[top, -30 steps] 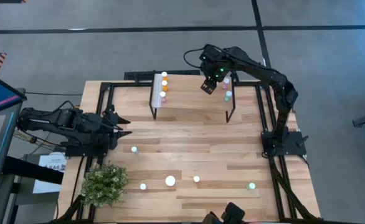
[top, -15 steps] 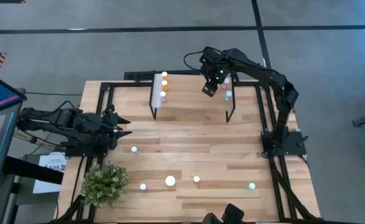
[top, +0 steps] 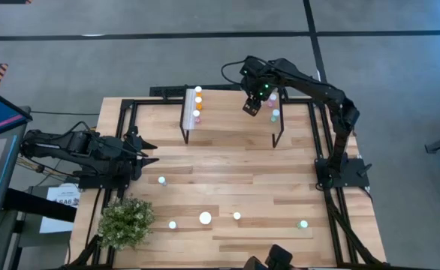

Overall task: Pick and place medicine bottles onto shelf by color
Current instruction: Put the top large orange pill bottle on the shelf, then put the left small blue pill bottle on the shelf

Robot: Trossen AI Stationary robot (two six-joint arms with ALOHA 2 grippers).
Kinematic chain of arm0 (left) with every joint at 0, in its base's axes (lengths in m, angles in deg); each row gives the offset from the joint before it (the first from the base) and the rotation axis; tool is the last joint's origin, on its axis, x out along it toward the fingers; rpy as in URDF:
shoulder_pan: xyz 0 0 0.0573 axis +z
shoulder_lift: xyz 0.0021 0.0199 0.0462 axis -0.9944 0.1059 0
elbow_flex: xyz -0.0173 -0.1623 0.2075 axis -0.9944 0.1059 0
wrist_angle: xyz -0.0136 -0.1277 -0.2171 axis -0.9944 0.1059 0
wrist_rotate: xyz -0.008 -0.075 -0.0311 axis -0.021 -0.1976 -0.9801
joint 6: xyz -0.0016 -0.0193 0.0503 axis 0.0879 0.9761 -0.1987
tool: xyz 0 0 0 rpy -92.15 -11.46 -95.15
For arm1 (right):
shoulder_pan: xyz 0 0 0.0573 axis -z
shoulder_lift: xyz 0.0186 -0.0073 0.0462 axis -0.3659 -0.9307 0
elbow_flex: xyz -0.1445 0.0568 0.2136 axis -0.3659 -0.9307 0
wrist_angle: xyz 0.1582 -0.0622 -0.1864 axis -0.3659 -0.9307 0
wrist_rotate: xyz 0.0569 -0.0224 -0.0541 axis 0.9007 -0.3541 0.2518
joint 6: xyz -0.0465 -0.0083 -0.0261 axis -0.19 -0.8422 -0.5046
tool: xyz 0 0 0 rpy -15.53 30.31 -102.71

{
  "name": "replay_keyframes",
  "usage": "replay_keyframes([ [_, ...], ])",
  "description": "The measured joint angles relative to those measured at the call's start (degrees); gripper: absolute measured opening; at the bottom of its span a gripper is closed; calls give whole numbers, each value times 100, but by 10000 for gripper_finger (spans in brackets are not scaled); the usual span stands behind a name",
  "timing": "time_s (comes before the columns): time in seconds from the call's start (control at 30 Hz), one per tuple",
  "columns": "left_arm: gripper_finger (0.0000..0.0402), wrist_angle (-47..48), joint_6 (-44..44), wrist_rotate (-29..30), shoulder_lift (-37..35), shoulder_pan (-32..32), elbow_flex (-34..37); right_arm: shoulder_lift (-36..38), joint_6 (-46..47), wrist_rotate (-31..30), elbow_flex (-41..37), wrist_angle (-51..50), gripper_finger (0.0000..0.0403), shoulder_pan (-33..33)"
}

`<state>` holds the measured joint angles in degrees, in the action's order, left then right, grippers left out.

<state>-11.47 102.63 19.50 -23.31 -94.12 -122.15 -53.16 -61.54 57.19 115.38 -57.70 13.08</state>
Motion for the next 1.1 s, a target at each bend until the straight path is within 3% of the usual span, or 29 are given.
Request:
replay_keyframes([
  [0.63,206,-2,-1,0,-1,-2,0,-7,-116,13,28,52,317,18],
  [1.1,206,-1,0,1,0,-1,0,0,83,-5,997,-732,392,-112],
])
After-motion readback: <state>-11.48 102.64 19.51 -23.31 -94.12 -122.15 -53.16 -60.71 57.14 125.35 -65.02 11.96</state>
